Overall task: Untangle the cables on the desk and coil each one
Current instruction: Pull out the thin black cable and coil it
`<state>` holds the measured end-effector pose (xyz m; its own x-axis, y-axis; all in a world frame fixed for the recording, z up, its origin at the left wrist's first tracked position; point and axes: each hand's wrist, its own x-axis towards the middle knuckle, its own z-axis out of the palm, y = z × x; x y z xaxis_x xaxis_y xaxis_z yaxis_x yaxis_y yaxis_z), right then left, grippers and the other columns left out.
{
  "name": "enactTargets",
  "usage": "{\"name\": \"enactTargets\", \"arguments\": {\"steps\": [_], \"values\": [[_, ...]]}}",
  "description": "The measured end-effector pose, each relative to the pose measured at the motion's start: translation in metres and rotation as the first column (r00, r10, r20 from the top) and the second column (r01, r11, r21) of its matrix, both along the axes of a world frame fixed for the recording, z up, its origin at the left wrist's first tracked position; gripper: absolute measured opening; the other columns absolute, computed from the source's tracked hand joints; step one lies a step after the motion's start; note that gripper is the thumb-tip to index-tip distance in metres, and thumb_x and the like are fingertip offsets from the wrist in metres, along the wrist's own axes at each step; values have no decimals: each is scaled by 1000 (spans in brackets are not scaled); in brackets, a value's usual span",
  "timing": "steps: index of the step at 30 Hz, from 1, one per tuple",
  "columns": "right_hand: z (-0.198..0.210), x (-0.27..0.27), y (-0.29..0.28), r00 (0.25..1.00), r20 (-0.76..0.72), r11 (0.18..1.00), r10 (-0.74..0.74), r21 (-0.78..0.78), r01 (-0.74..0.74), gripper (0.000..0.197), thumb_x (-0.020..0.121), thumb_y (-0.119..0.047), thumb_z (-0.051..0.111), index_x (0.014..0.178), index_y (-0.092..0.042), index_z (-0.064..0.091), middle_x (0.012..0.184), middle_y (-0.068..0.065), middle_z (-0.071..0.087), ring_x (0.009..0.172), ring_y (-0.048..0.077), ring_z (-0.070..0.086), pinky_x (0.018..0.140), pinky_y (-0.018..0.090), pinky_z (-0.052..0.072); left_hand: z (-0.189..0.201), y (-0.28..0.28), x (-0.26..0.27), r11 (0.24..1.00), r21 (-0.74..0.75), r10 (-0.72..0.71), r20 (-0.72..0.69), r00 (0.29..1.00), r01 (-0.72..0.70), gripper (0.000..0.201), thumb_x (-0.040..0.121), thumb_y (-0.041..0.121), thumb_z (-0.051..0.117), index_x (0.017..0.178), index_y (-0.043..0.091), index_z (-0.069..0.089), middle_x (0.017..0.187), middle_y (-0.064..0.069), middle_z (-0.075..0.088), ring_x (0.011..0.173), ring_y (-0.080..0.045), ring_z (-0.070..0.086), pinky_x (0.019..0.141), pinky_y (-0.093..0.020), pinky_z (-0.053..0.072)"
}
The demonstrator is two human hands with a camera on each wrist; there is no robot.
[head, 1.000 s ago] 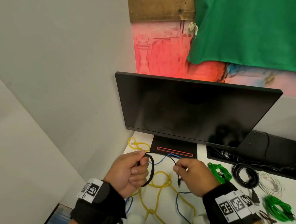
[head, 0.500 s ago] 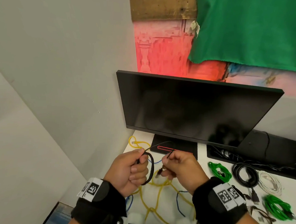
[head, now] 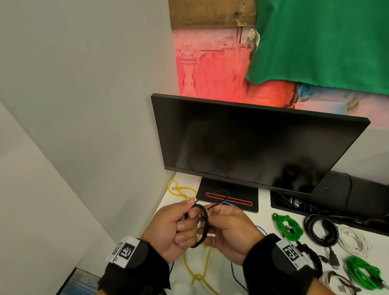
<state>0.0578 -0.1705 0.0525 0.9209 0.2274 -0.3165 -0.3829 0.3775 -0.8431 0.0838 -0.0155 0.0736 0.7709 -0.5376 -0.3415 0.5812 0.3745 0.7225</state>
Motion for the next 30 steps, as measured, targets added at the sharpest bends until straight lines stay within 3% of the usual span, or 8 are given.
{"name": "enactTargets", "arguments": {"steps": [5,7,10,12,16,19,25,30], "values": [[4,-2,-5,992,43,982,115,-155,-107,36,86,-41,66,107,-12,68,100,10,72,91,21,67,66,30,48,-7,-5,0,963,246,66,197,978,-114,30,95,25,52,70,7,51,46,0,31,36,-9,25,39,-18,19],[-2,-2,-3,985,90,936,146,-333,-109,40,80,-37,73,109,-14,60,103,12,73,88,21,71,63,29,49,-12,-9,-1,945,312,17,248,969,-96,34,102,21,44,72,7,49,47,0,32,37,-9,25,39,-17,20],[-11,2,-7,981,132,890,145,-451,-71,24,81,-12,73,102,-11,61,99,15,71,81,25,74,56,29,53,-19,-10,-2,912,391,6,285,958,-122,37,103,21,41,70,7,49,48,-1,31,40,-10,23,41,-19,20],[-15,2,-11,987,105,894,125,-442,-67,25,81,0,67,104,-8,63,100,15,71,76,27,74,48,28,53,-20,-5,1,908,379,67,285,956,-176,36,103,22,42,71,7,50,51,-2,30,41,-11,22,42,-20,19],[-18,0,-7,985,129,922,113,-382,-56,46,67,-37,82,103,-12,65,87,6,75,75,28,74,55,29,54,-18,3,7,946,252,159,191,969,-205,36,102,23,44,70,8,51,50,-1,29,38,-11,22,42,-21,19],[-19,4,-1,975,187,892,123,-451,-26,51,58,-45,86,88,-16,58,68,-3,68,69,24,71,55,29,52,-17,0,5,970,170,153,130,980,-174,35,100,23,43,69,9,52,47,0,29,34,-11,24,42,-22,20],[-22,4,-4,965,215,914,152,-401,-55,17,66,-28,82,69,-31,65,78,-2,68,74,17,68,65,29,51,-20,-1,5,990,104,84,107,991,-96,33,93,25,47,64,10,53,46,0,29,33,-10,22,38,-18,19],[-20,8,-6,990,130,977,48,-210,-20,43,60,3,62,100,-11,53,76,7,67,62,19,58,58,30,46,-23,-4,5,978,186,61,171,983,-93,39,100,21,42,64,10,54,45,-1,31,33,-11,23,40,-20,17]]}}
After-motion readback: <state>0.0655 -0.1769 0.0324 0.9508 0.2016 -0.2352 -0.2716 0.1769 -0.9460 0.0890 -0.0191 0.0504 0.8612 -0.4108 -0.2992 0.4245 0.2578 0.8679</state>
